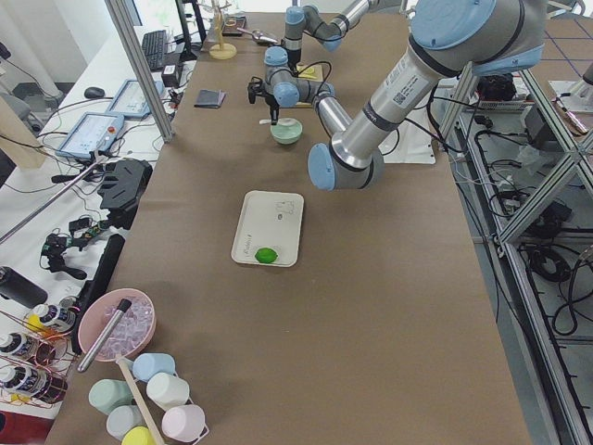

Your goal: Put spoon and bun in bowl

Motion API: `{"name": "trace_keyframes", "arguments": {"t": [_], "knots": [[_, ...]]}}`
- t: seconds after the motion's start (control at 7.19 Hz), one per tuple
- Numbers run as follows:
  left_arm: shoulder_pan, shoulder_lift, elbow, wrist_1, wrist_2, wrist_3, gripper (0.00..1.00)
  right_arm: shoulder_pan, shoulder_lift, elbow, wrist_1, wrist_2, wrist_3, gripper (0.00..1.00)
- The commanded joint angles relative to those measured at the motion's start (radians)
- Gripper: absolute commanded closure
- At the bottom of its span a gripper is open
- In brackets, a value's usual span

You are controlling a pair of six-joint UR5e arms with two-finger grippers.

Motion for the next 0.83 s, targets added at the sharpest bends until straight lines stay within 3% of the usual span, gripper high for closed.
{"name": "trace_keyframes", "arguments": {"t": [0.0,0.14,0.28,0.7], "knots": [[0.021,0.007,0.006,-0.022,0.017,-0.003,1.00,-0.005,0.002,0.000,0.000,0.000,0.000,0.90],[0.021,0.013,0.004,-0.028,0.031,-0.005,0.57,-0.005,0.002,0.002,0.000,0.000,0.000,1.00],[0.021,0.013,0.002,-0.027,0.031,-0.018,0.03,-0.006,0.003,0.002,0.000,0.000,0.000,1.00],[0.021,0.015,-0.004,-0.025,0.036,-0.018,0.02,-0.005,0.016,0.002,-0.001,0.001,0.000,1.00]]}}
